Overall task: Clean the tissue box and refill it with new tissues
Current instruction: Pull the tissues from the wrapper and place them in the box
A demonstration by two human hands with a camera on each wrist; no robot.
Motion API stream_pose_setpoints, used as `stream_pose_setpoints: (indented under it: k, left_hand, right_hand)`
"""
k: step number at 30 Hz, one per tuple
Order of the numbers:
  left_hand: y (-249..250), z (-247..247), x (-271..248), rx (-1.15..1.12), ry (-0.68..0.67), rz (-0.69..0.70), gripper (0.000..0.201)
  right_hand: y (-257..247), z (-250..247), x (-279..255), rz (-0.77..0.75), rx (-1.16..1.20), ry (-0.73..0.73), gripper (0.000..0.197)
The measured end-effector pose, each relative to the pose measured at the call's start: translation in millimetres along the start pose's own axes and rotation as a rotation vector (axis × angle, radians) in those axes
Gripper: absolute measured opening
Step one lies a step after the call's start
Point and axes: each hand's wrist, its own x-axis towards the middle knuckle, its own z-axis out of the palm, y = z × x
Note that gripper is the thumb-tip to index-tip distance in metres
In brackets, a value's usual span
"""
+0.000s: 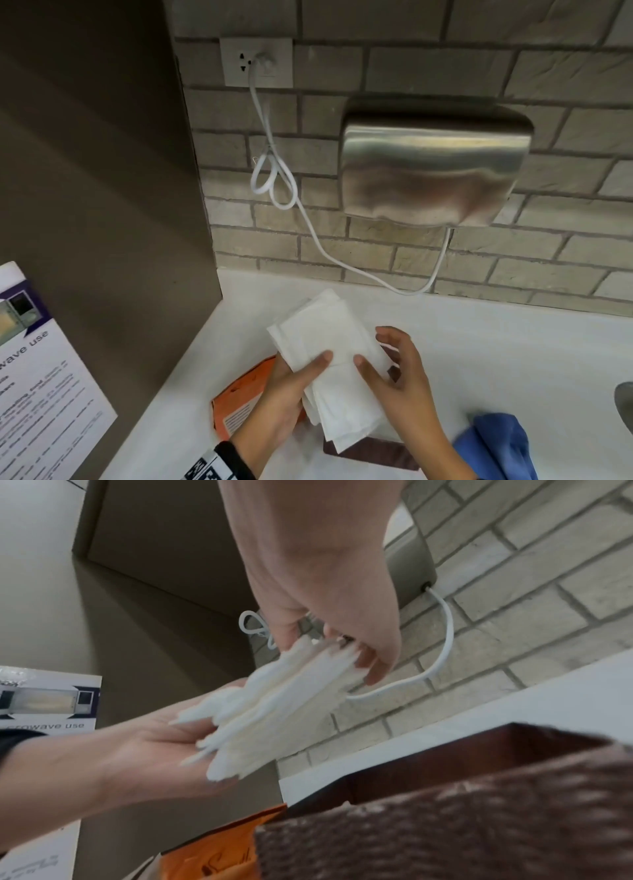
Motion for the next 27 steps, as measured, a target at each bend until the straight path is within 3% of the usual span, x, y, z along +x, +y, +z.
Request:
stream_pose_setpoints:
  k: [2,4,12,19,22,27]
  left_hand:
    - [-3,-1,-1,0.026,-0.019,-0.016,0.054]
    - [-5,-1,-2,0.034,-0.009,-0.024,0.056]
    - [-10,-1,-5,0.068,-0.034,-0.044,0.073]
    - [-11,-3,-6,0.062,-0.012,-0.07,0.067]
    - [-12,-2,-6,0.055,-0.014,-0.091,0.067]
    - [-15,1,-3,0.067,0.029,-0.09,0.07]
  right_hand:
    - [1,-2,3,-0.065,-0.142,-0.005,0.026]
    - [2,-2,5,-0.09,-0.201,-0.009,0.019]
    - [9,3,3,-0.118,-0.215,0.057,0.012]
    - [7,1,2,-0.02,-0.1,0.057,0.012]
    - [11,1,5,0.042,-0.123,0.037,0.009]
    - [13,4,1,0.019,-0.234,0.048,0.013]
